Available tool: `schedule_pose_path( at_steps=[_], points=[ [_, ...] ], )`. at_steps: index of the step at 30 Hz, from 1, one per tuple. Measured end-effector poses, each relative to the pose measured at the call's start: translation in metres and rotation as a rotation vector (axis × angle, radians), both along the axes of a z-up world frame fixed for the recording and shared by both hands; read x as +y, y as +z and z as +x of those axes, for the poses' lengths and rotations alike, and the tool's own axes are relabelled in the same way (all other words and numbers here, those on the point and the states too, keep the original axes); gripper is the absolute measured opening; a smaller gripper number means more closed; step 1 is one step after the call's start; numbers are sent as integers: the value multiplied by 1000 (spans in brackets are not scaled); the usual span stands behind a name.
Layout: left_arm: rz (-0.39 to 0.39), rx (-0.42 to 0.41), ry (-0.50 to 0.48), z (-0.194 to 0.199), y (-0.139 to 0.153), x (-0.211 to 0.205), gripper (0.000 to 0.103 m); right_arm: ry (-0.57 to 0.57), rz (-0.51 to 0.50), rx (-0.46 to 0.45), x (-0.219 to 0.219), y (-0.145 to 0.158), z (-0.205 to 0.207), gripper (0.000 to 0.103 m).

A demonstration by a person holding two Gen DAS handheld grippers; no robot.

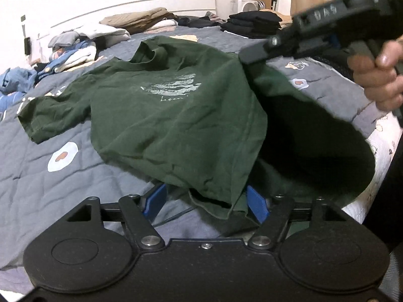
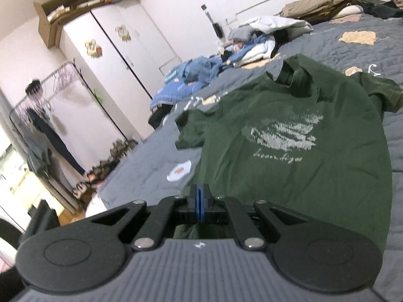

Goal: Fold clothes

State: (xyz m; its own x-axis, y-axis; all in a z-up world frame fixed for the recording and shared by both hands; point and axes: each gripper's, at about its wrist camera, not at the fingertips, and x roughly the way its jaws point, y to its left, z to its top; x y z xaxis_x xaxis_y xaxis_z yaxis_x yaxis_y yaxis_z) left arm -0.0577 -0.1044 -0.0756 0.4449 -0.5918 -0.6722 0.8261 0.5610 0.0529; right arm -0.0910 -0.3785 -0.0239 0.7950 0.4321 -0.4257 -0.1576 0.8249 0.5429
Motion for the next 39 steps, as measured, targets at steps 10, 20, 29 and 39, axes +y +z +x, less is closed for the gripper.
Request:
schedule_pose_path(
  at_steps=[10, 20, 29, 39],
  points=[
    [-35, -22, -41, -8, -1, -9, 55, -41, 78, -55, -20, 13, -8, 0],
    [72, -29, -79, -9, -13, -21, 39, 61, -59, 5, -1, 6, -5, 2],
    [-4, 21, -9, 7, 1, -9, 20, 275, -387, -74, 47, 10, -32, 51],
    [-82, 16, 35, 14, 15, -1, 17, 380, -659, -94, 88, -13, -41, 58]
  ],
)
